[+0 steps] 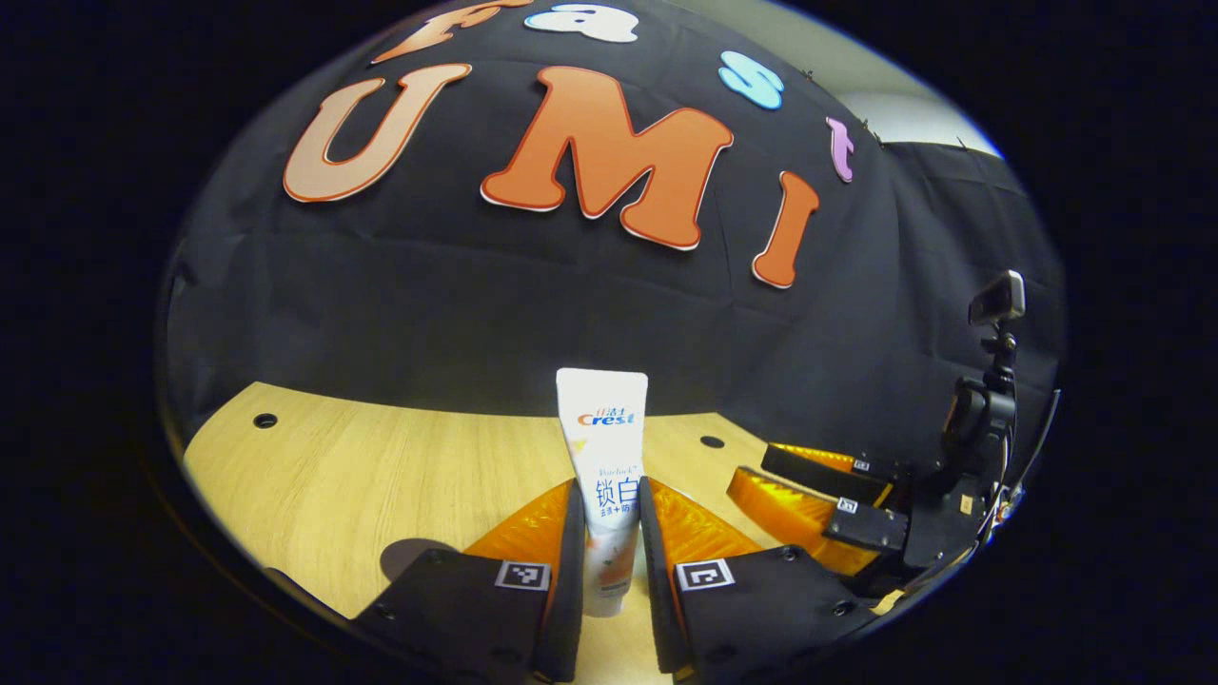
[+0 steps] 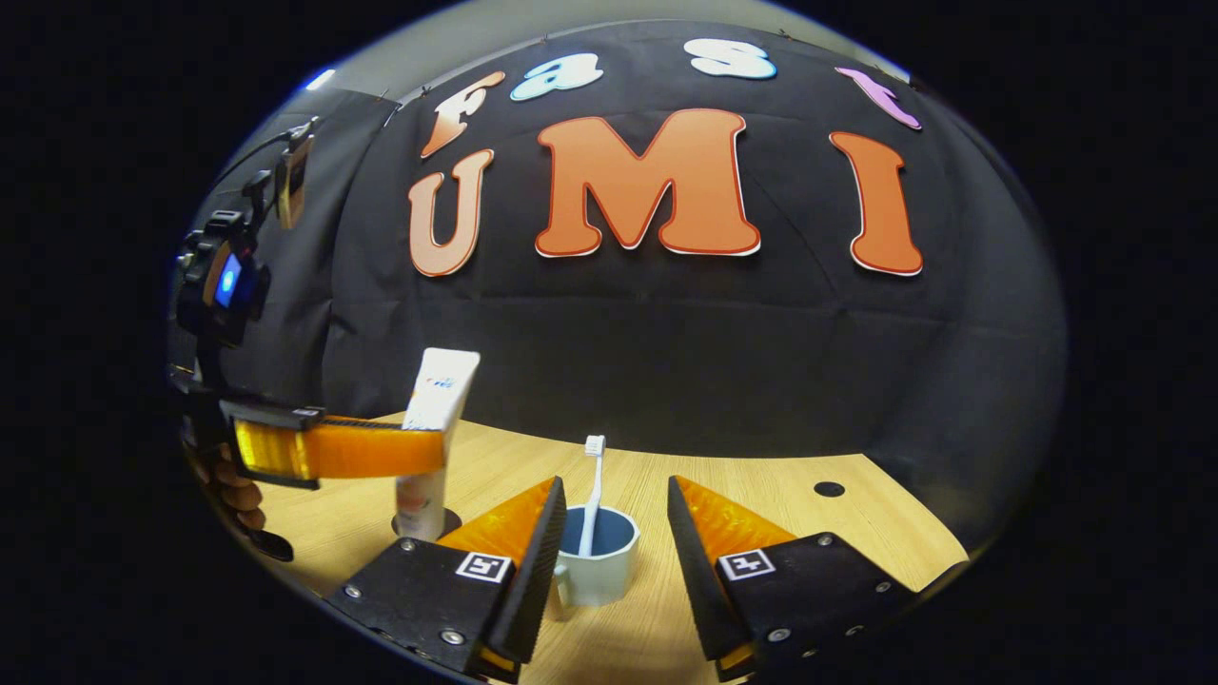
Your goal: Put the toothbrush and toothpaste on the desktop into the cup, then pick up the cup and place it on the coaster on the desktop.
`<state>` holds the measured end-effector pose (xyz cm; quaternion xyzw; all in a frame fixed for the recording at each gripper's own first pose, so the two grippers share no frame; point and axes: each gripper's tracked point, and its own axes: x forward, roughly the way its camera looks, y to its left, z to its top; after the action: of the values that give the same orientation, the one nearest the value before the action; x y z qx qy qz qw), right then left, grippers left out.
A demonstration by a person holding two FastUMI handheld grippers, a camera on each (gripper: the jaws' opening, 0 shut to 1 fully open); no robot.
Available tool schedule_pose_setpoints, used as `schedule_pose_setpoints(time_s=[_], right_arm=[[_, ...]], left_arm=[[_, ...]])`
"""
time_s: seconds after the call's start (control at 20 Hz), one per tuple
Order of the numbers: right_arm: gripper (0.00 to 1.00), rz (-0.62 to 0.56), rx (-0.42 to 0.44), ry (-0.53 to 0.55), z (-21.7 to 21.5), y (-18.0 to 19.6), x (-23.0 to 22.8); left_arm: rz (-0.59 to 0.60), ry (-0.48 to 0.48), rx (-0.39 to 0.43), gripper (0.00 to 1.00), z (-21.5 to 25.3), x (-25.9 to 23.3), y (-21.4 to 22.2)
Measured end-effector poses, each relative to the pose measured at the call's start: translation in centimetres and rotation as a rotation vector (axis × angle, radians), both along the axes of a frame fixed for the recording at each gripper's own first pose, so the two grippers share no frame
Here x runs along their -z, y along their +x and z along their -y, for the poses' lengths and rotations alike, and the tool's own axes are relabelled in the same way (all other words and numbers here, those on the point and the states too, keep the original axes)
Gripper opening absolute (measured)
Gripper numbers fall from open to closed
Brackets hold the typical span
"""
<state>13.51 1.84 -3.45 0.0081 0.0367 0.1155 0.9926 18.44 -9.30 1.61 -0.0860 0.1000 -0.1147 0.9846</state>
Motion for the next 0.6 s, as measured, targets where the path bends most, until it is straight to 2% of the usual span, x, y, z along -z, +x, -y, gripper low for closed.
schedule_pose_setpoints(time_s=[0.05, 0.15, 0.2, 0.35, 0.4, 0.45, 0.6], right_arm=[[0.65, 0.006, -0.002, -0.003, 0.2, -0.4, -0.1], [0.75, 0.018, -0.011, -0.008, 0.7, -1.1, 0.0], [0.76, 0.023, -0.017, -0.012, 0.8, -1.3, 0.0], [0.80, 0.020, -0.031, -0.032, 1.7, -2.0, 0.5], [0.81, 0.017, -0.030, -0.042, 2.1, -2.3, 0.7], [0.83, 0.015, -0.028, -0.051, 2.5, -2.5, 0.8], [0.86, 0.016, -0.030, -0.066, 3.6, -3.2, 1.3]], left_arm=[[0.022, -0.010, 0.007, 0.34, 0.5, -0.5, 0.5], [0.061, -0.017, 0.013, 0.31, 1.4, -1.2, 1.7], [0.078, -0.019, 0.013, 0.34, 1.9, -1.4, 2.4], [0.125, -0.040, 0.021, 0.31, 3.2, -2.1, 4.2], [0.138, -0.051, 0.025, 0.34, 3.5, -2.2, 4.7], [0.148, -0.062, 0.031, 0.31, 3.9, -2.3, 5.2], [0.175, -0.076, 0.039, 0.34, 4.8, -2.2, 6.7]])
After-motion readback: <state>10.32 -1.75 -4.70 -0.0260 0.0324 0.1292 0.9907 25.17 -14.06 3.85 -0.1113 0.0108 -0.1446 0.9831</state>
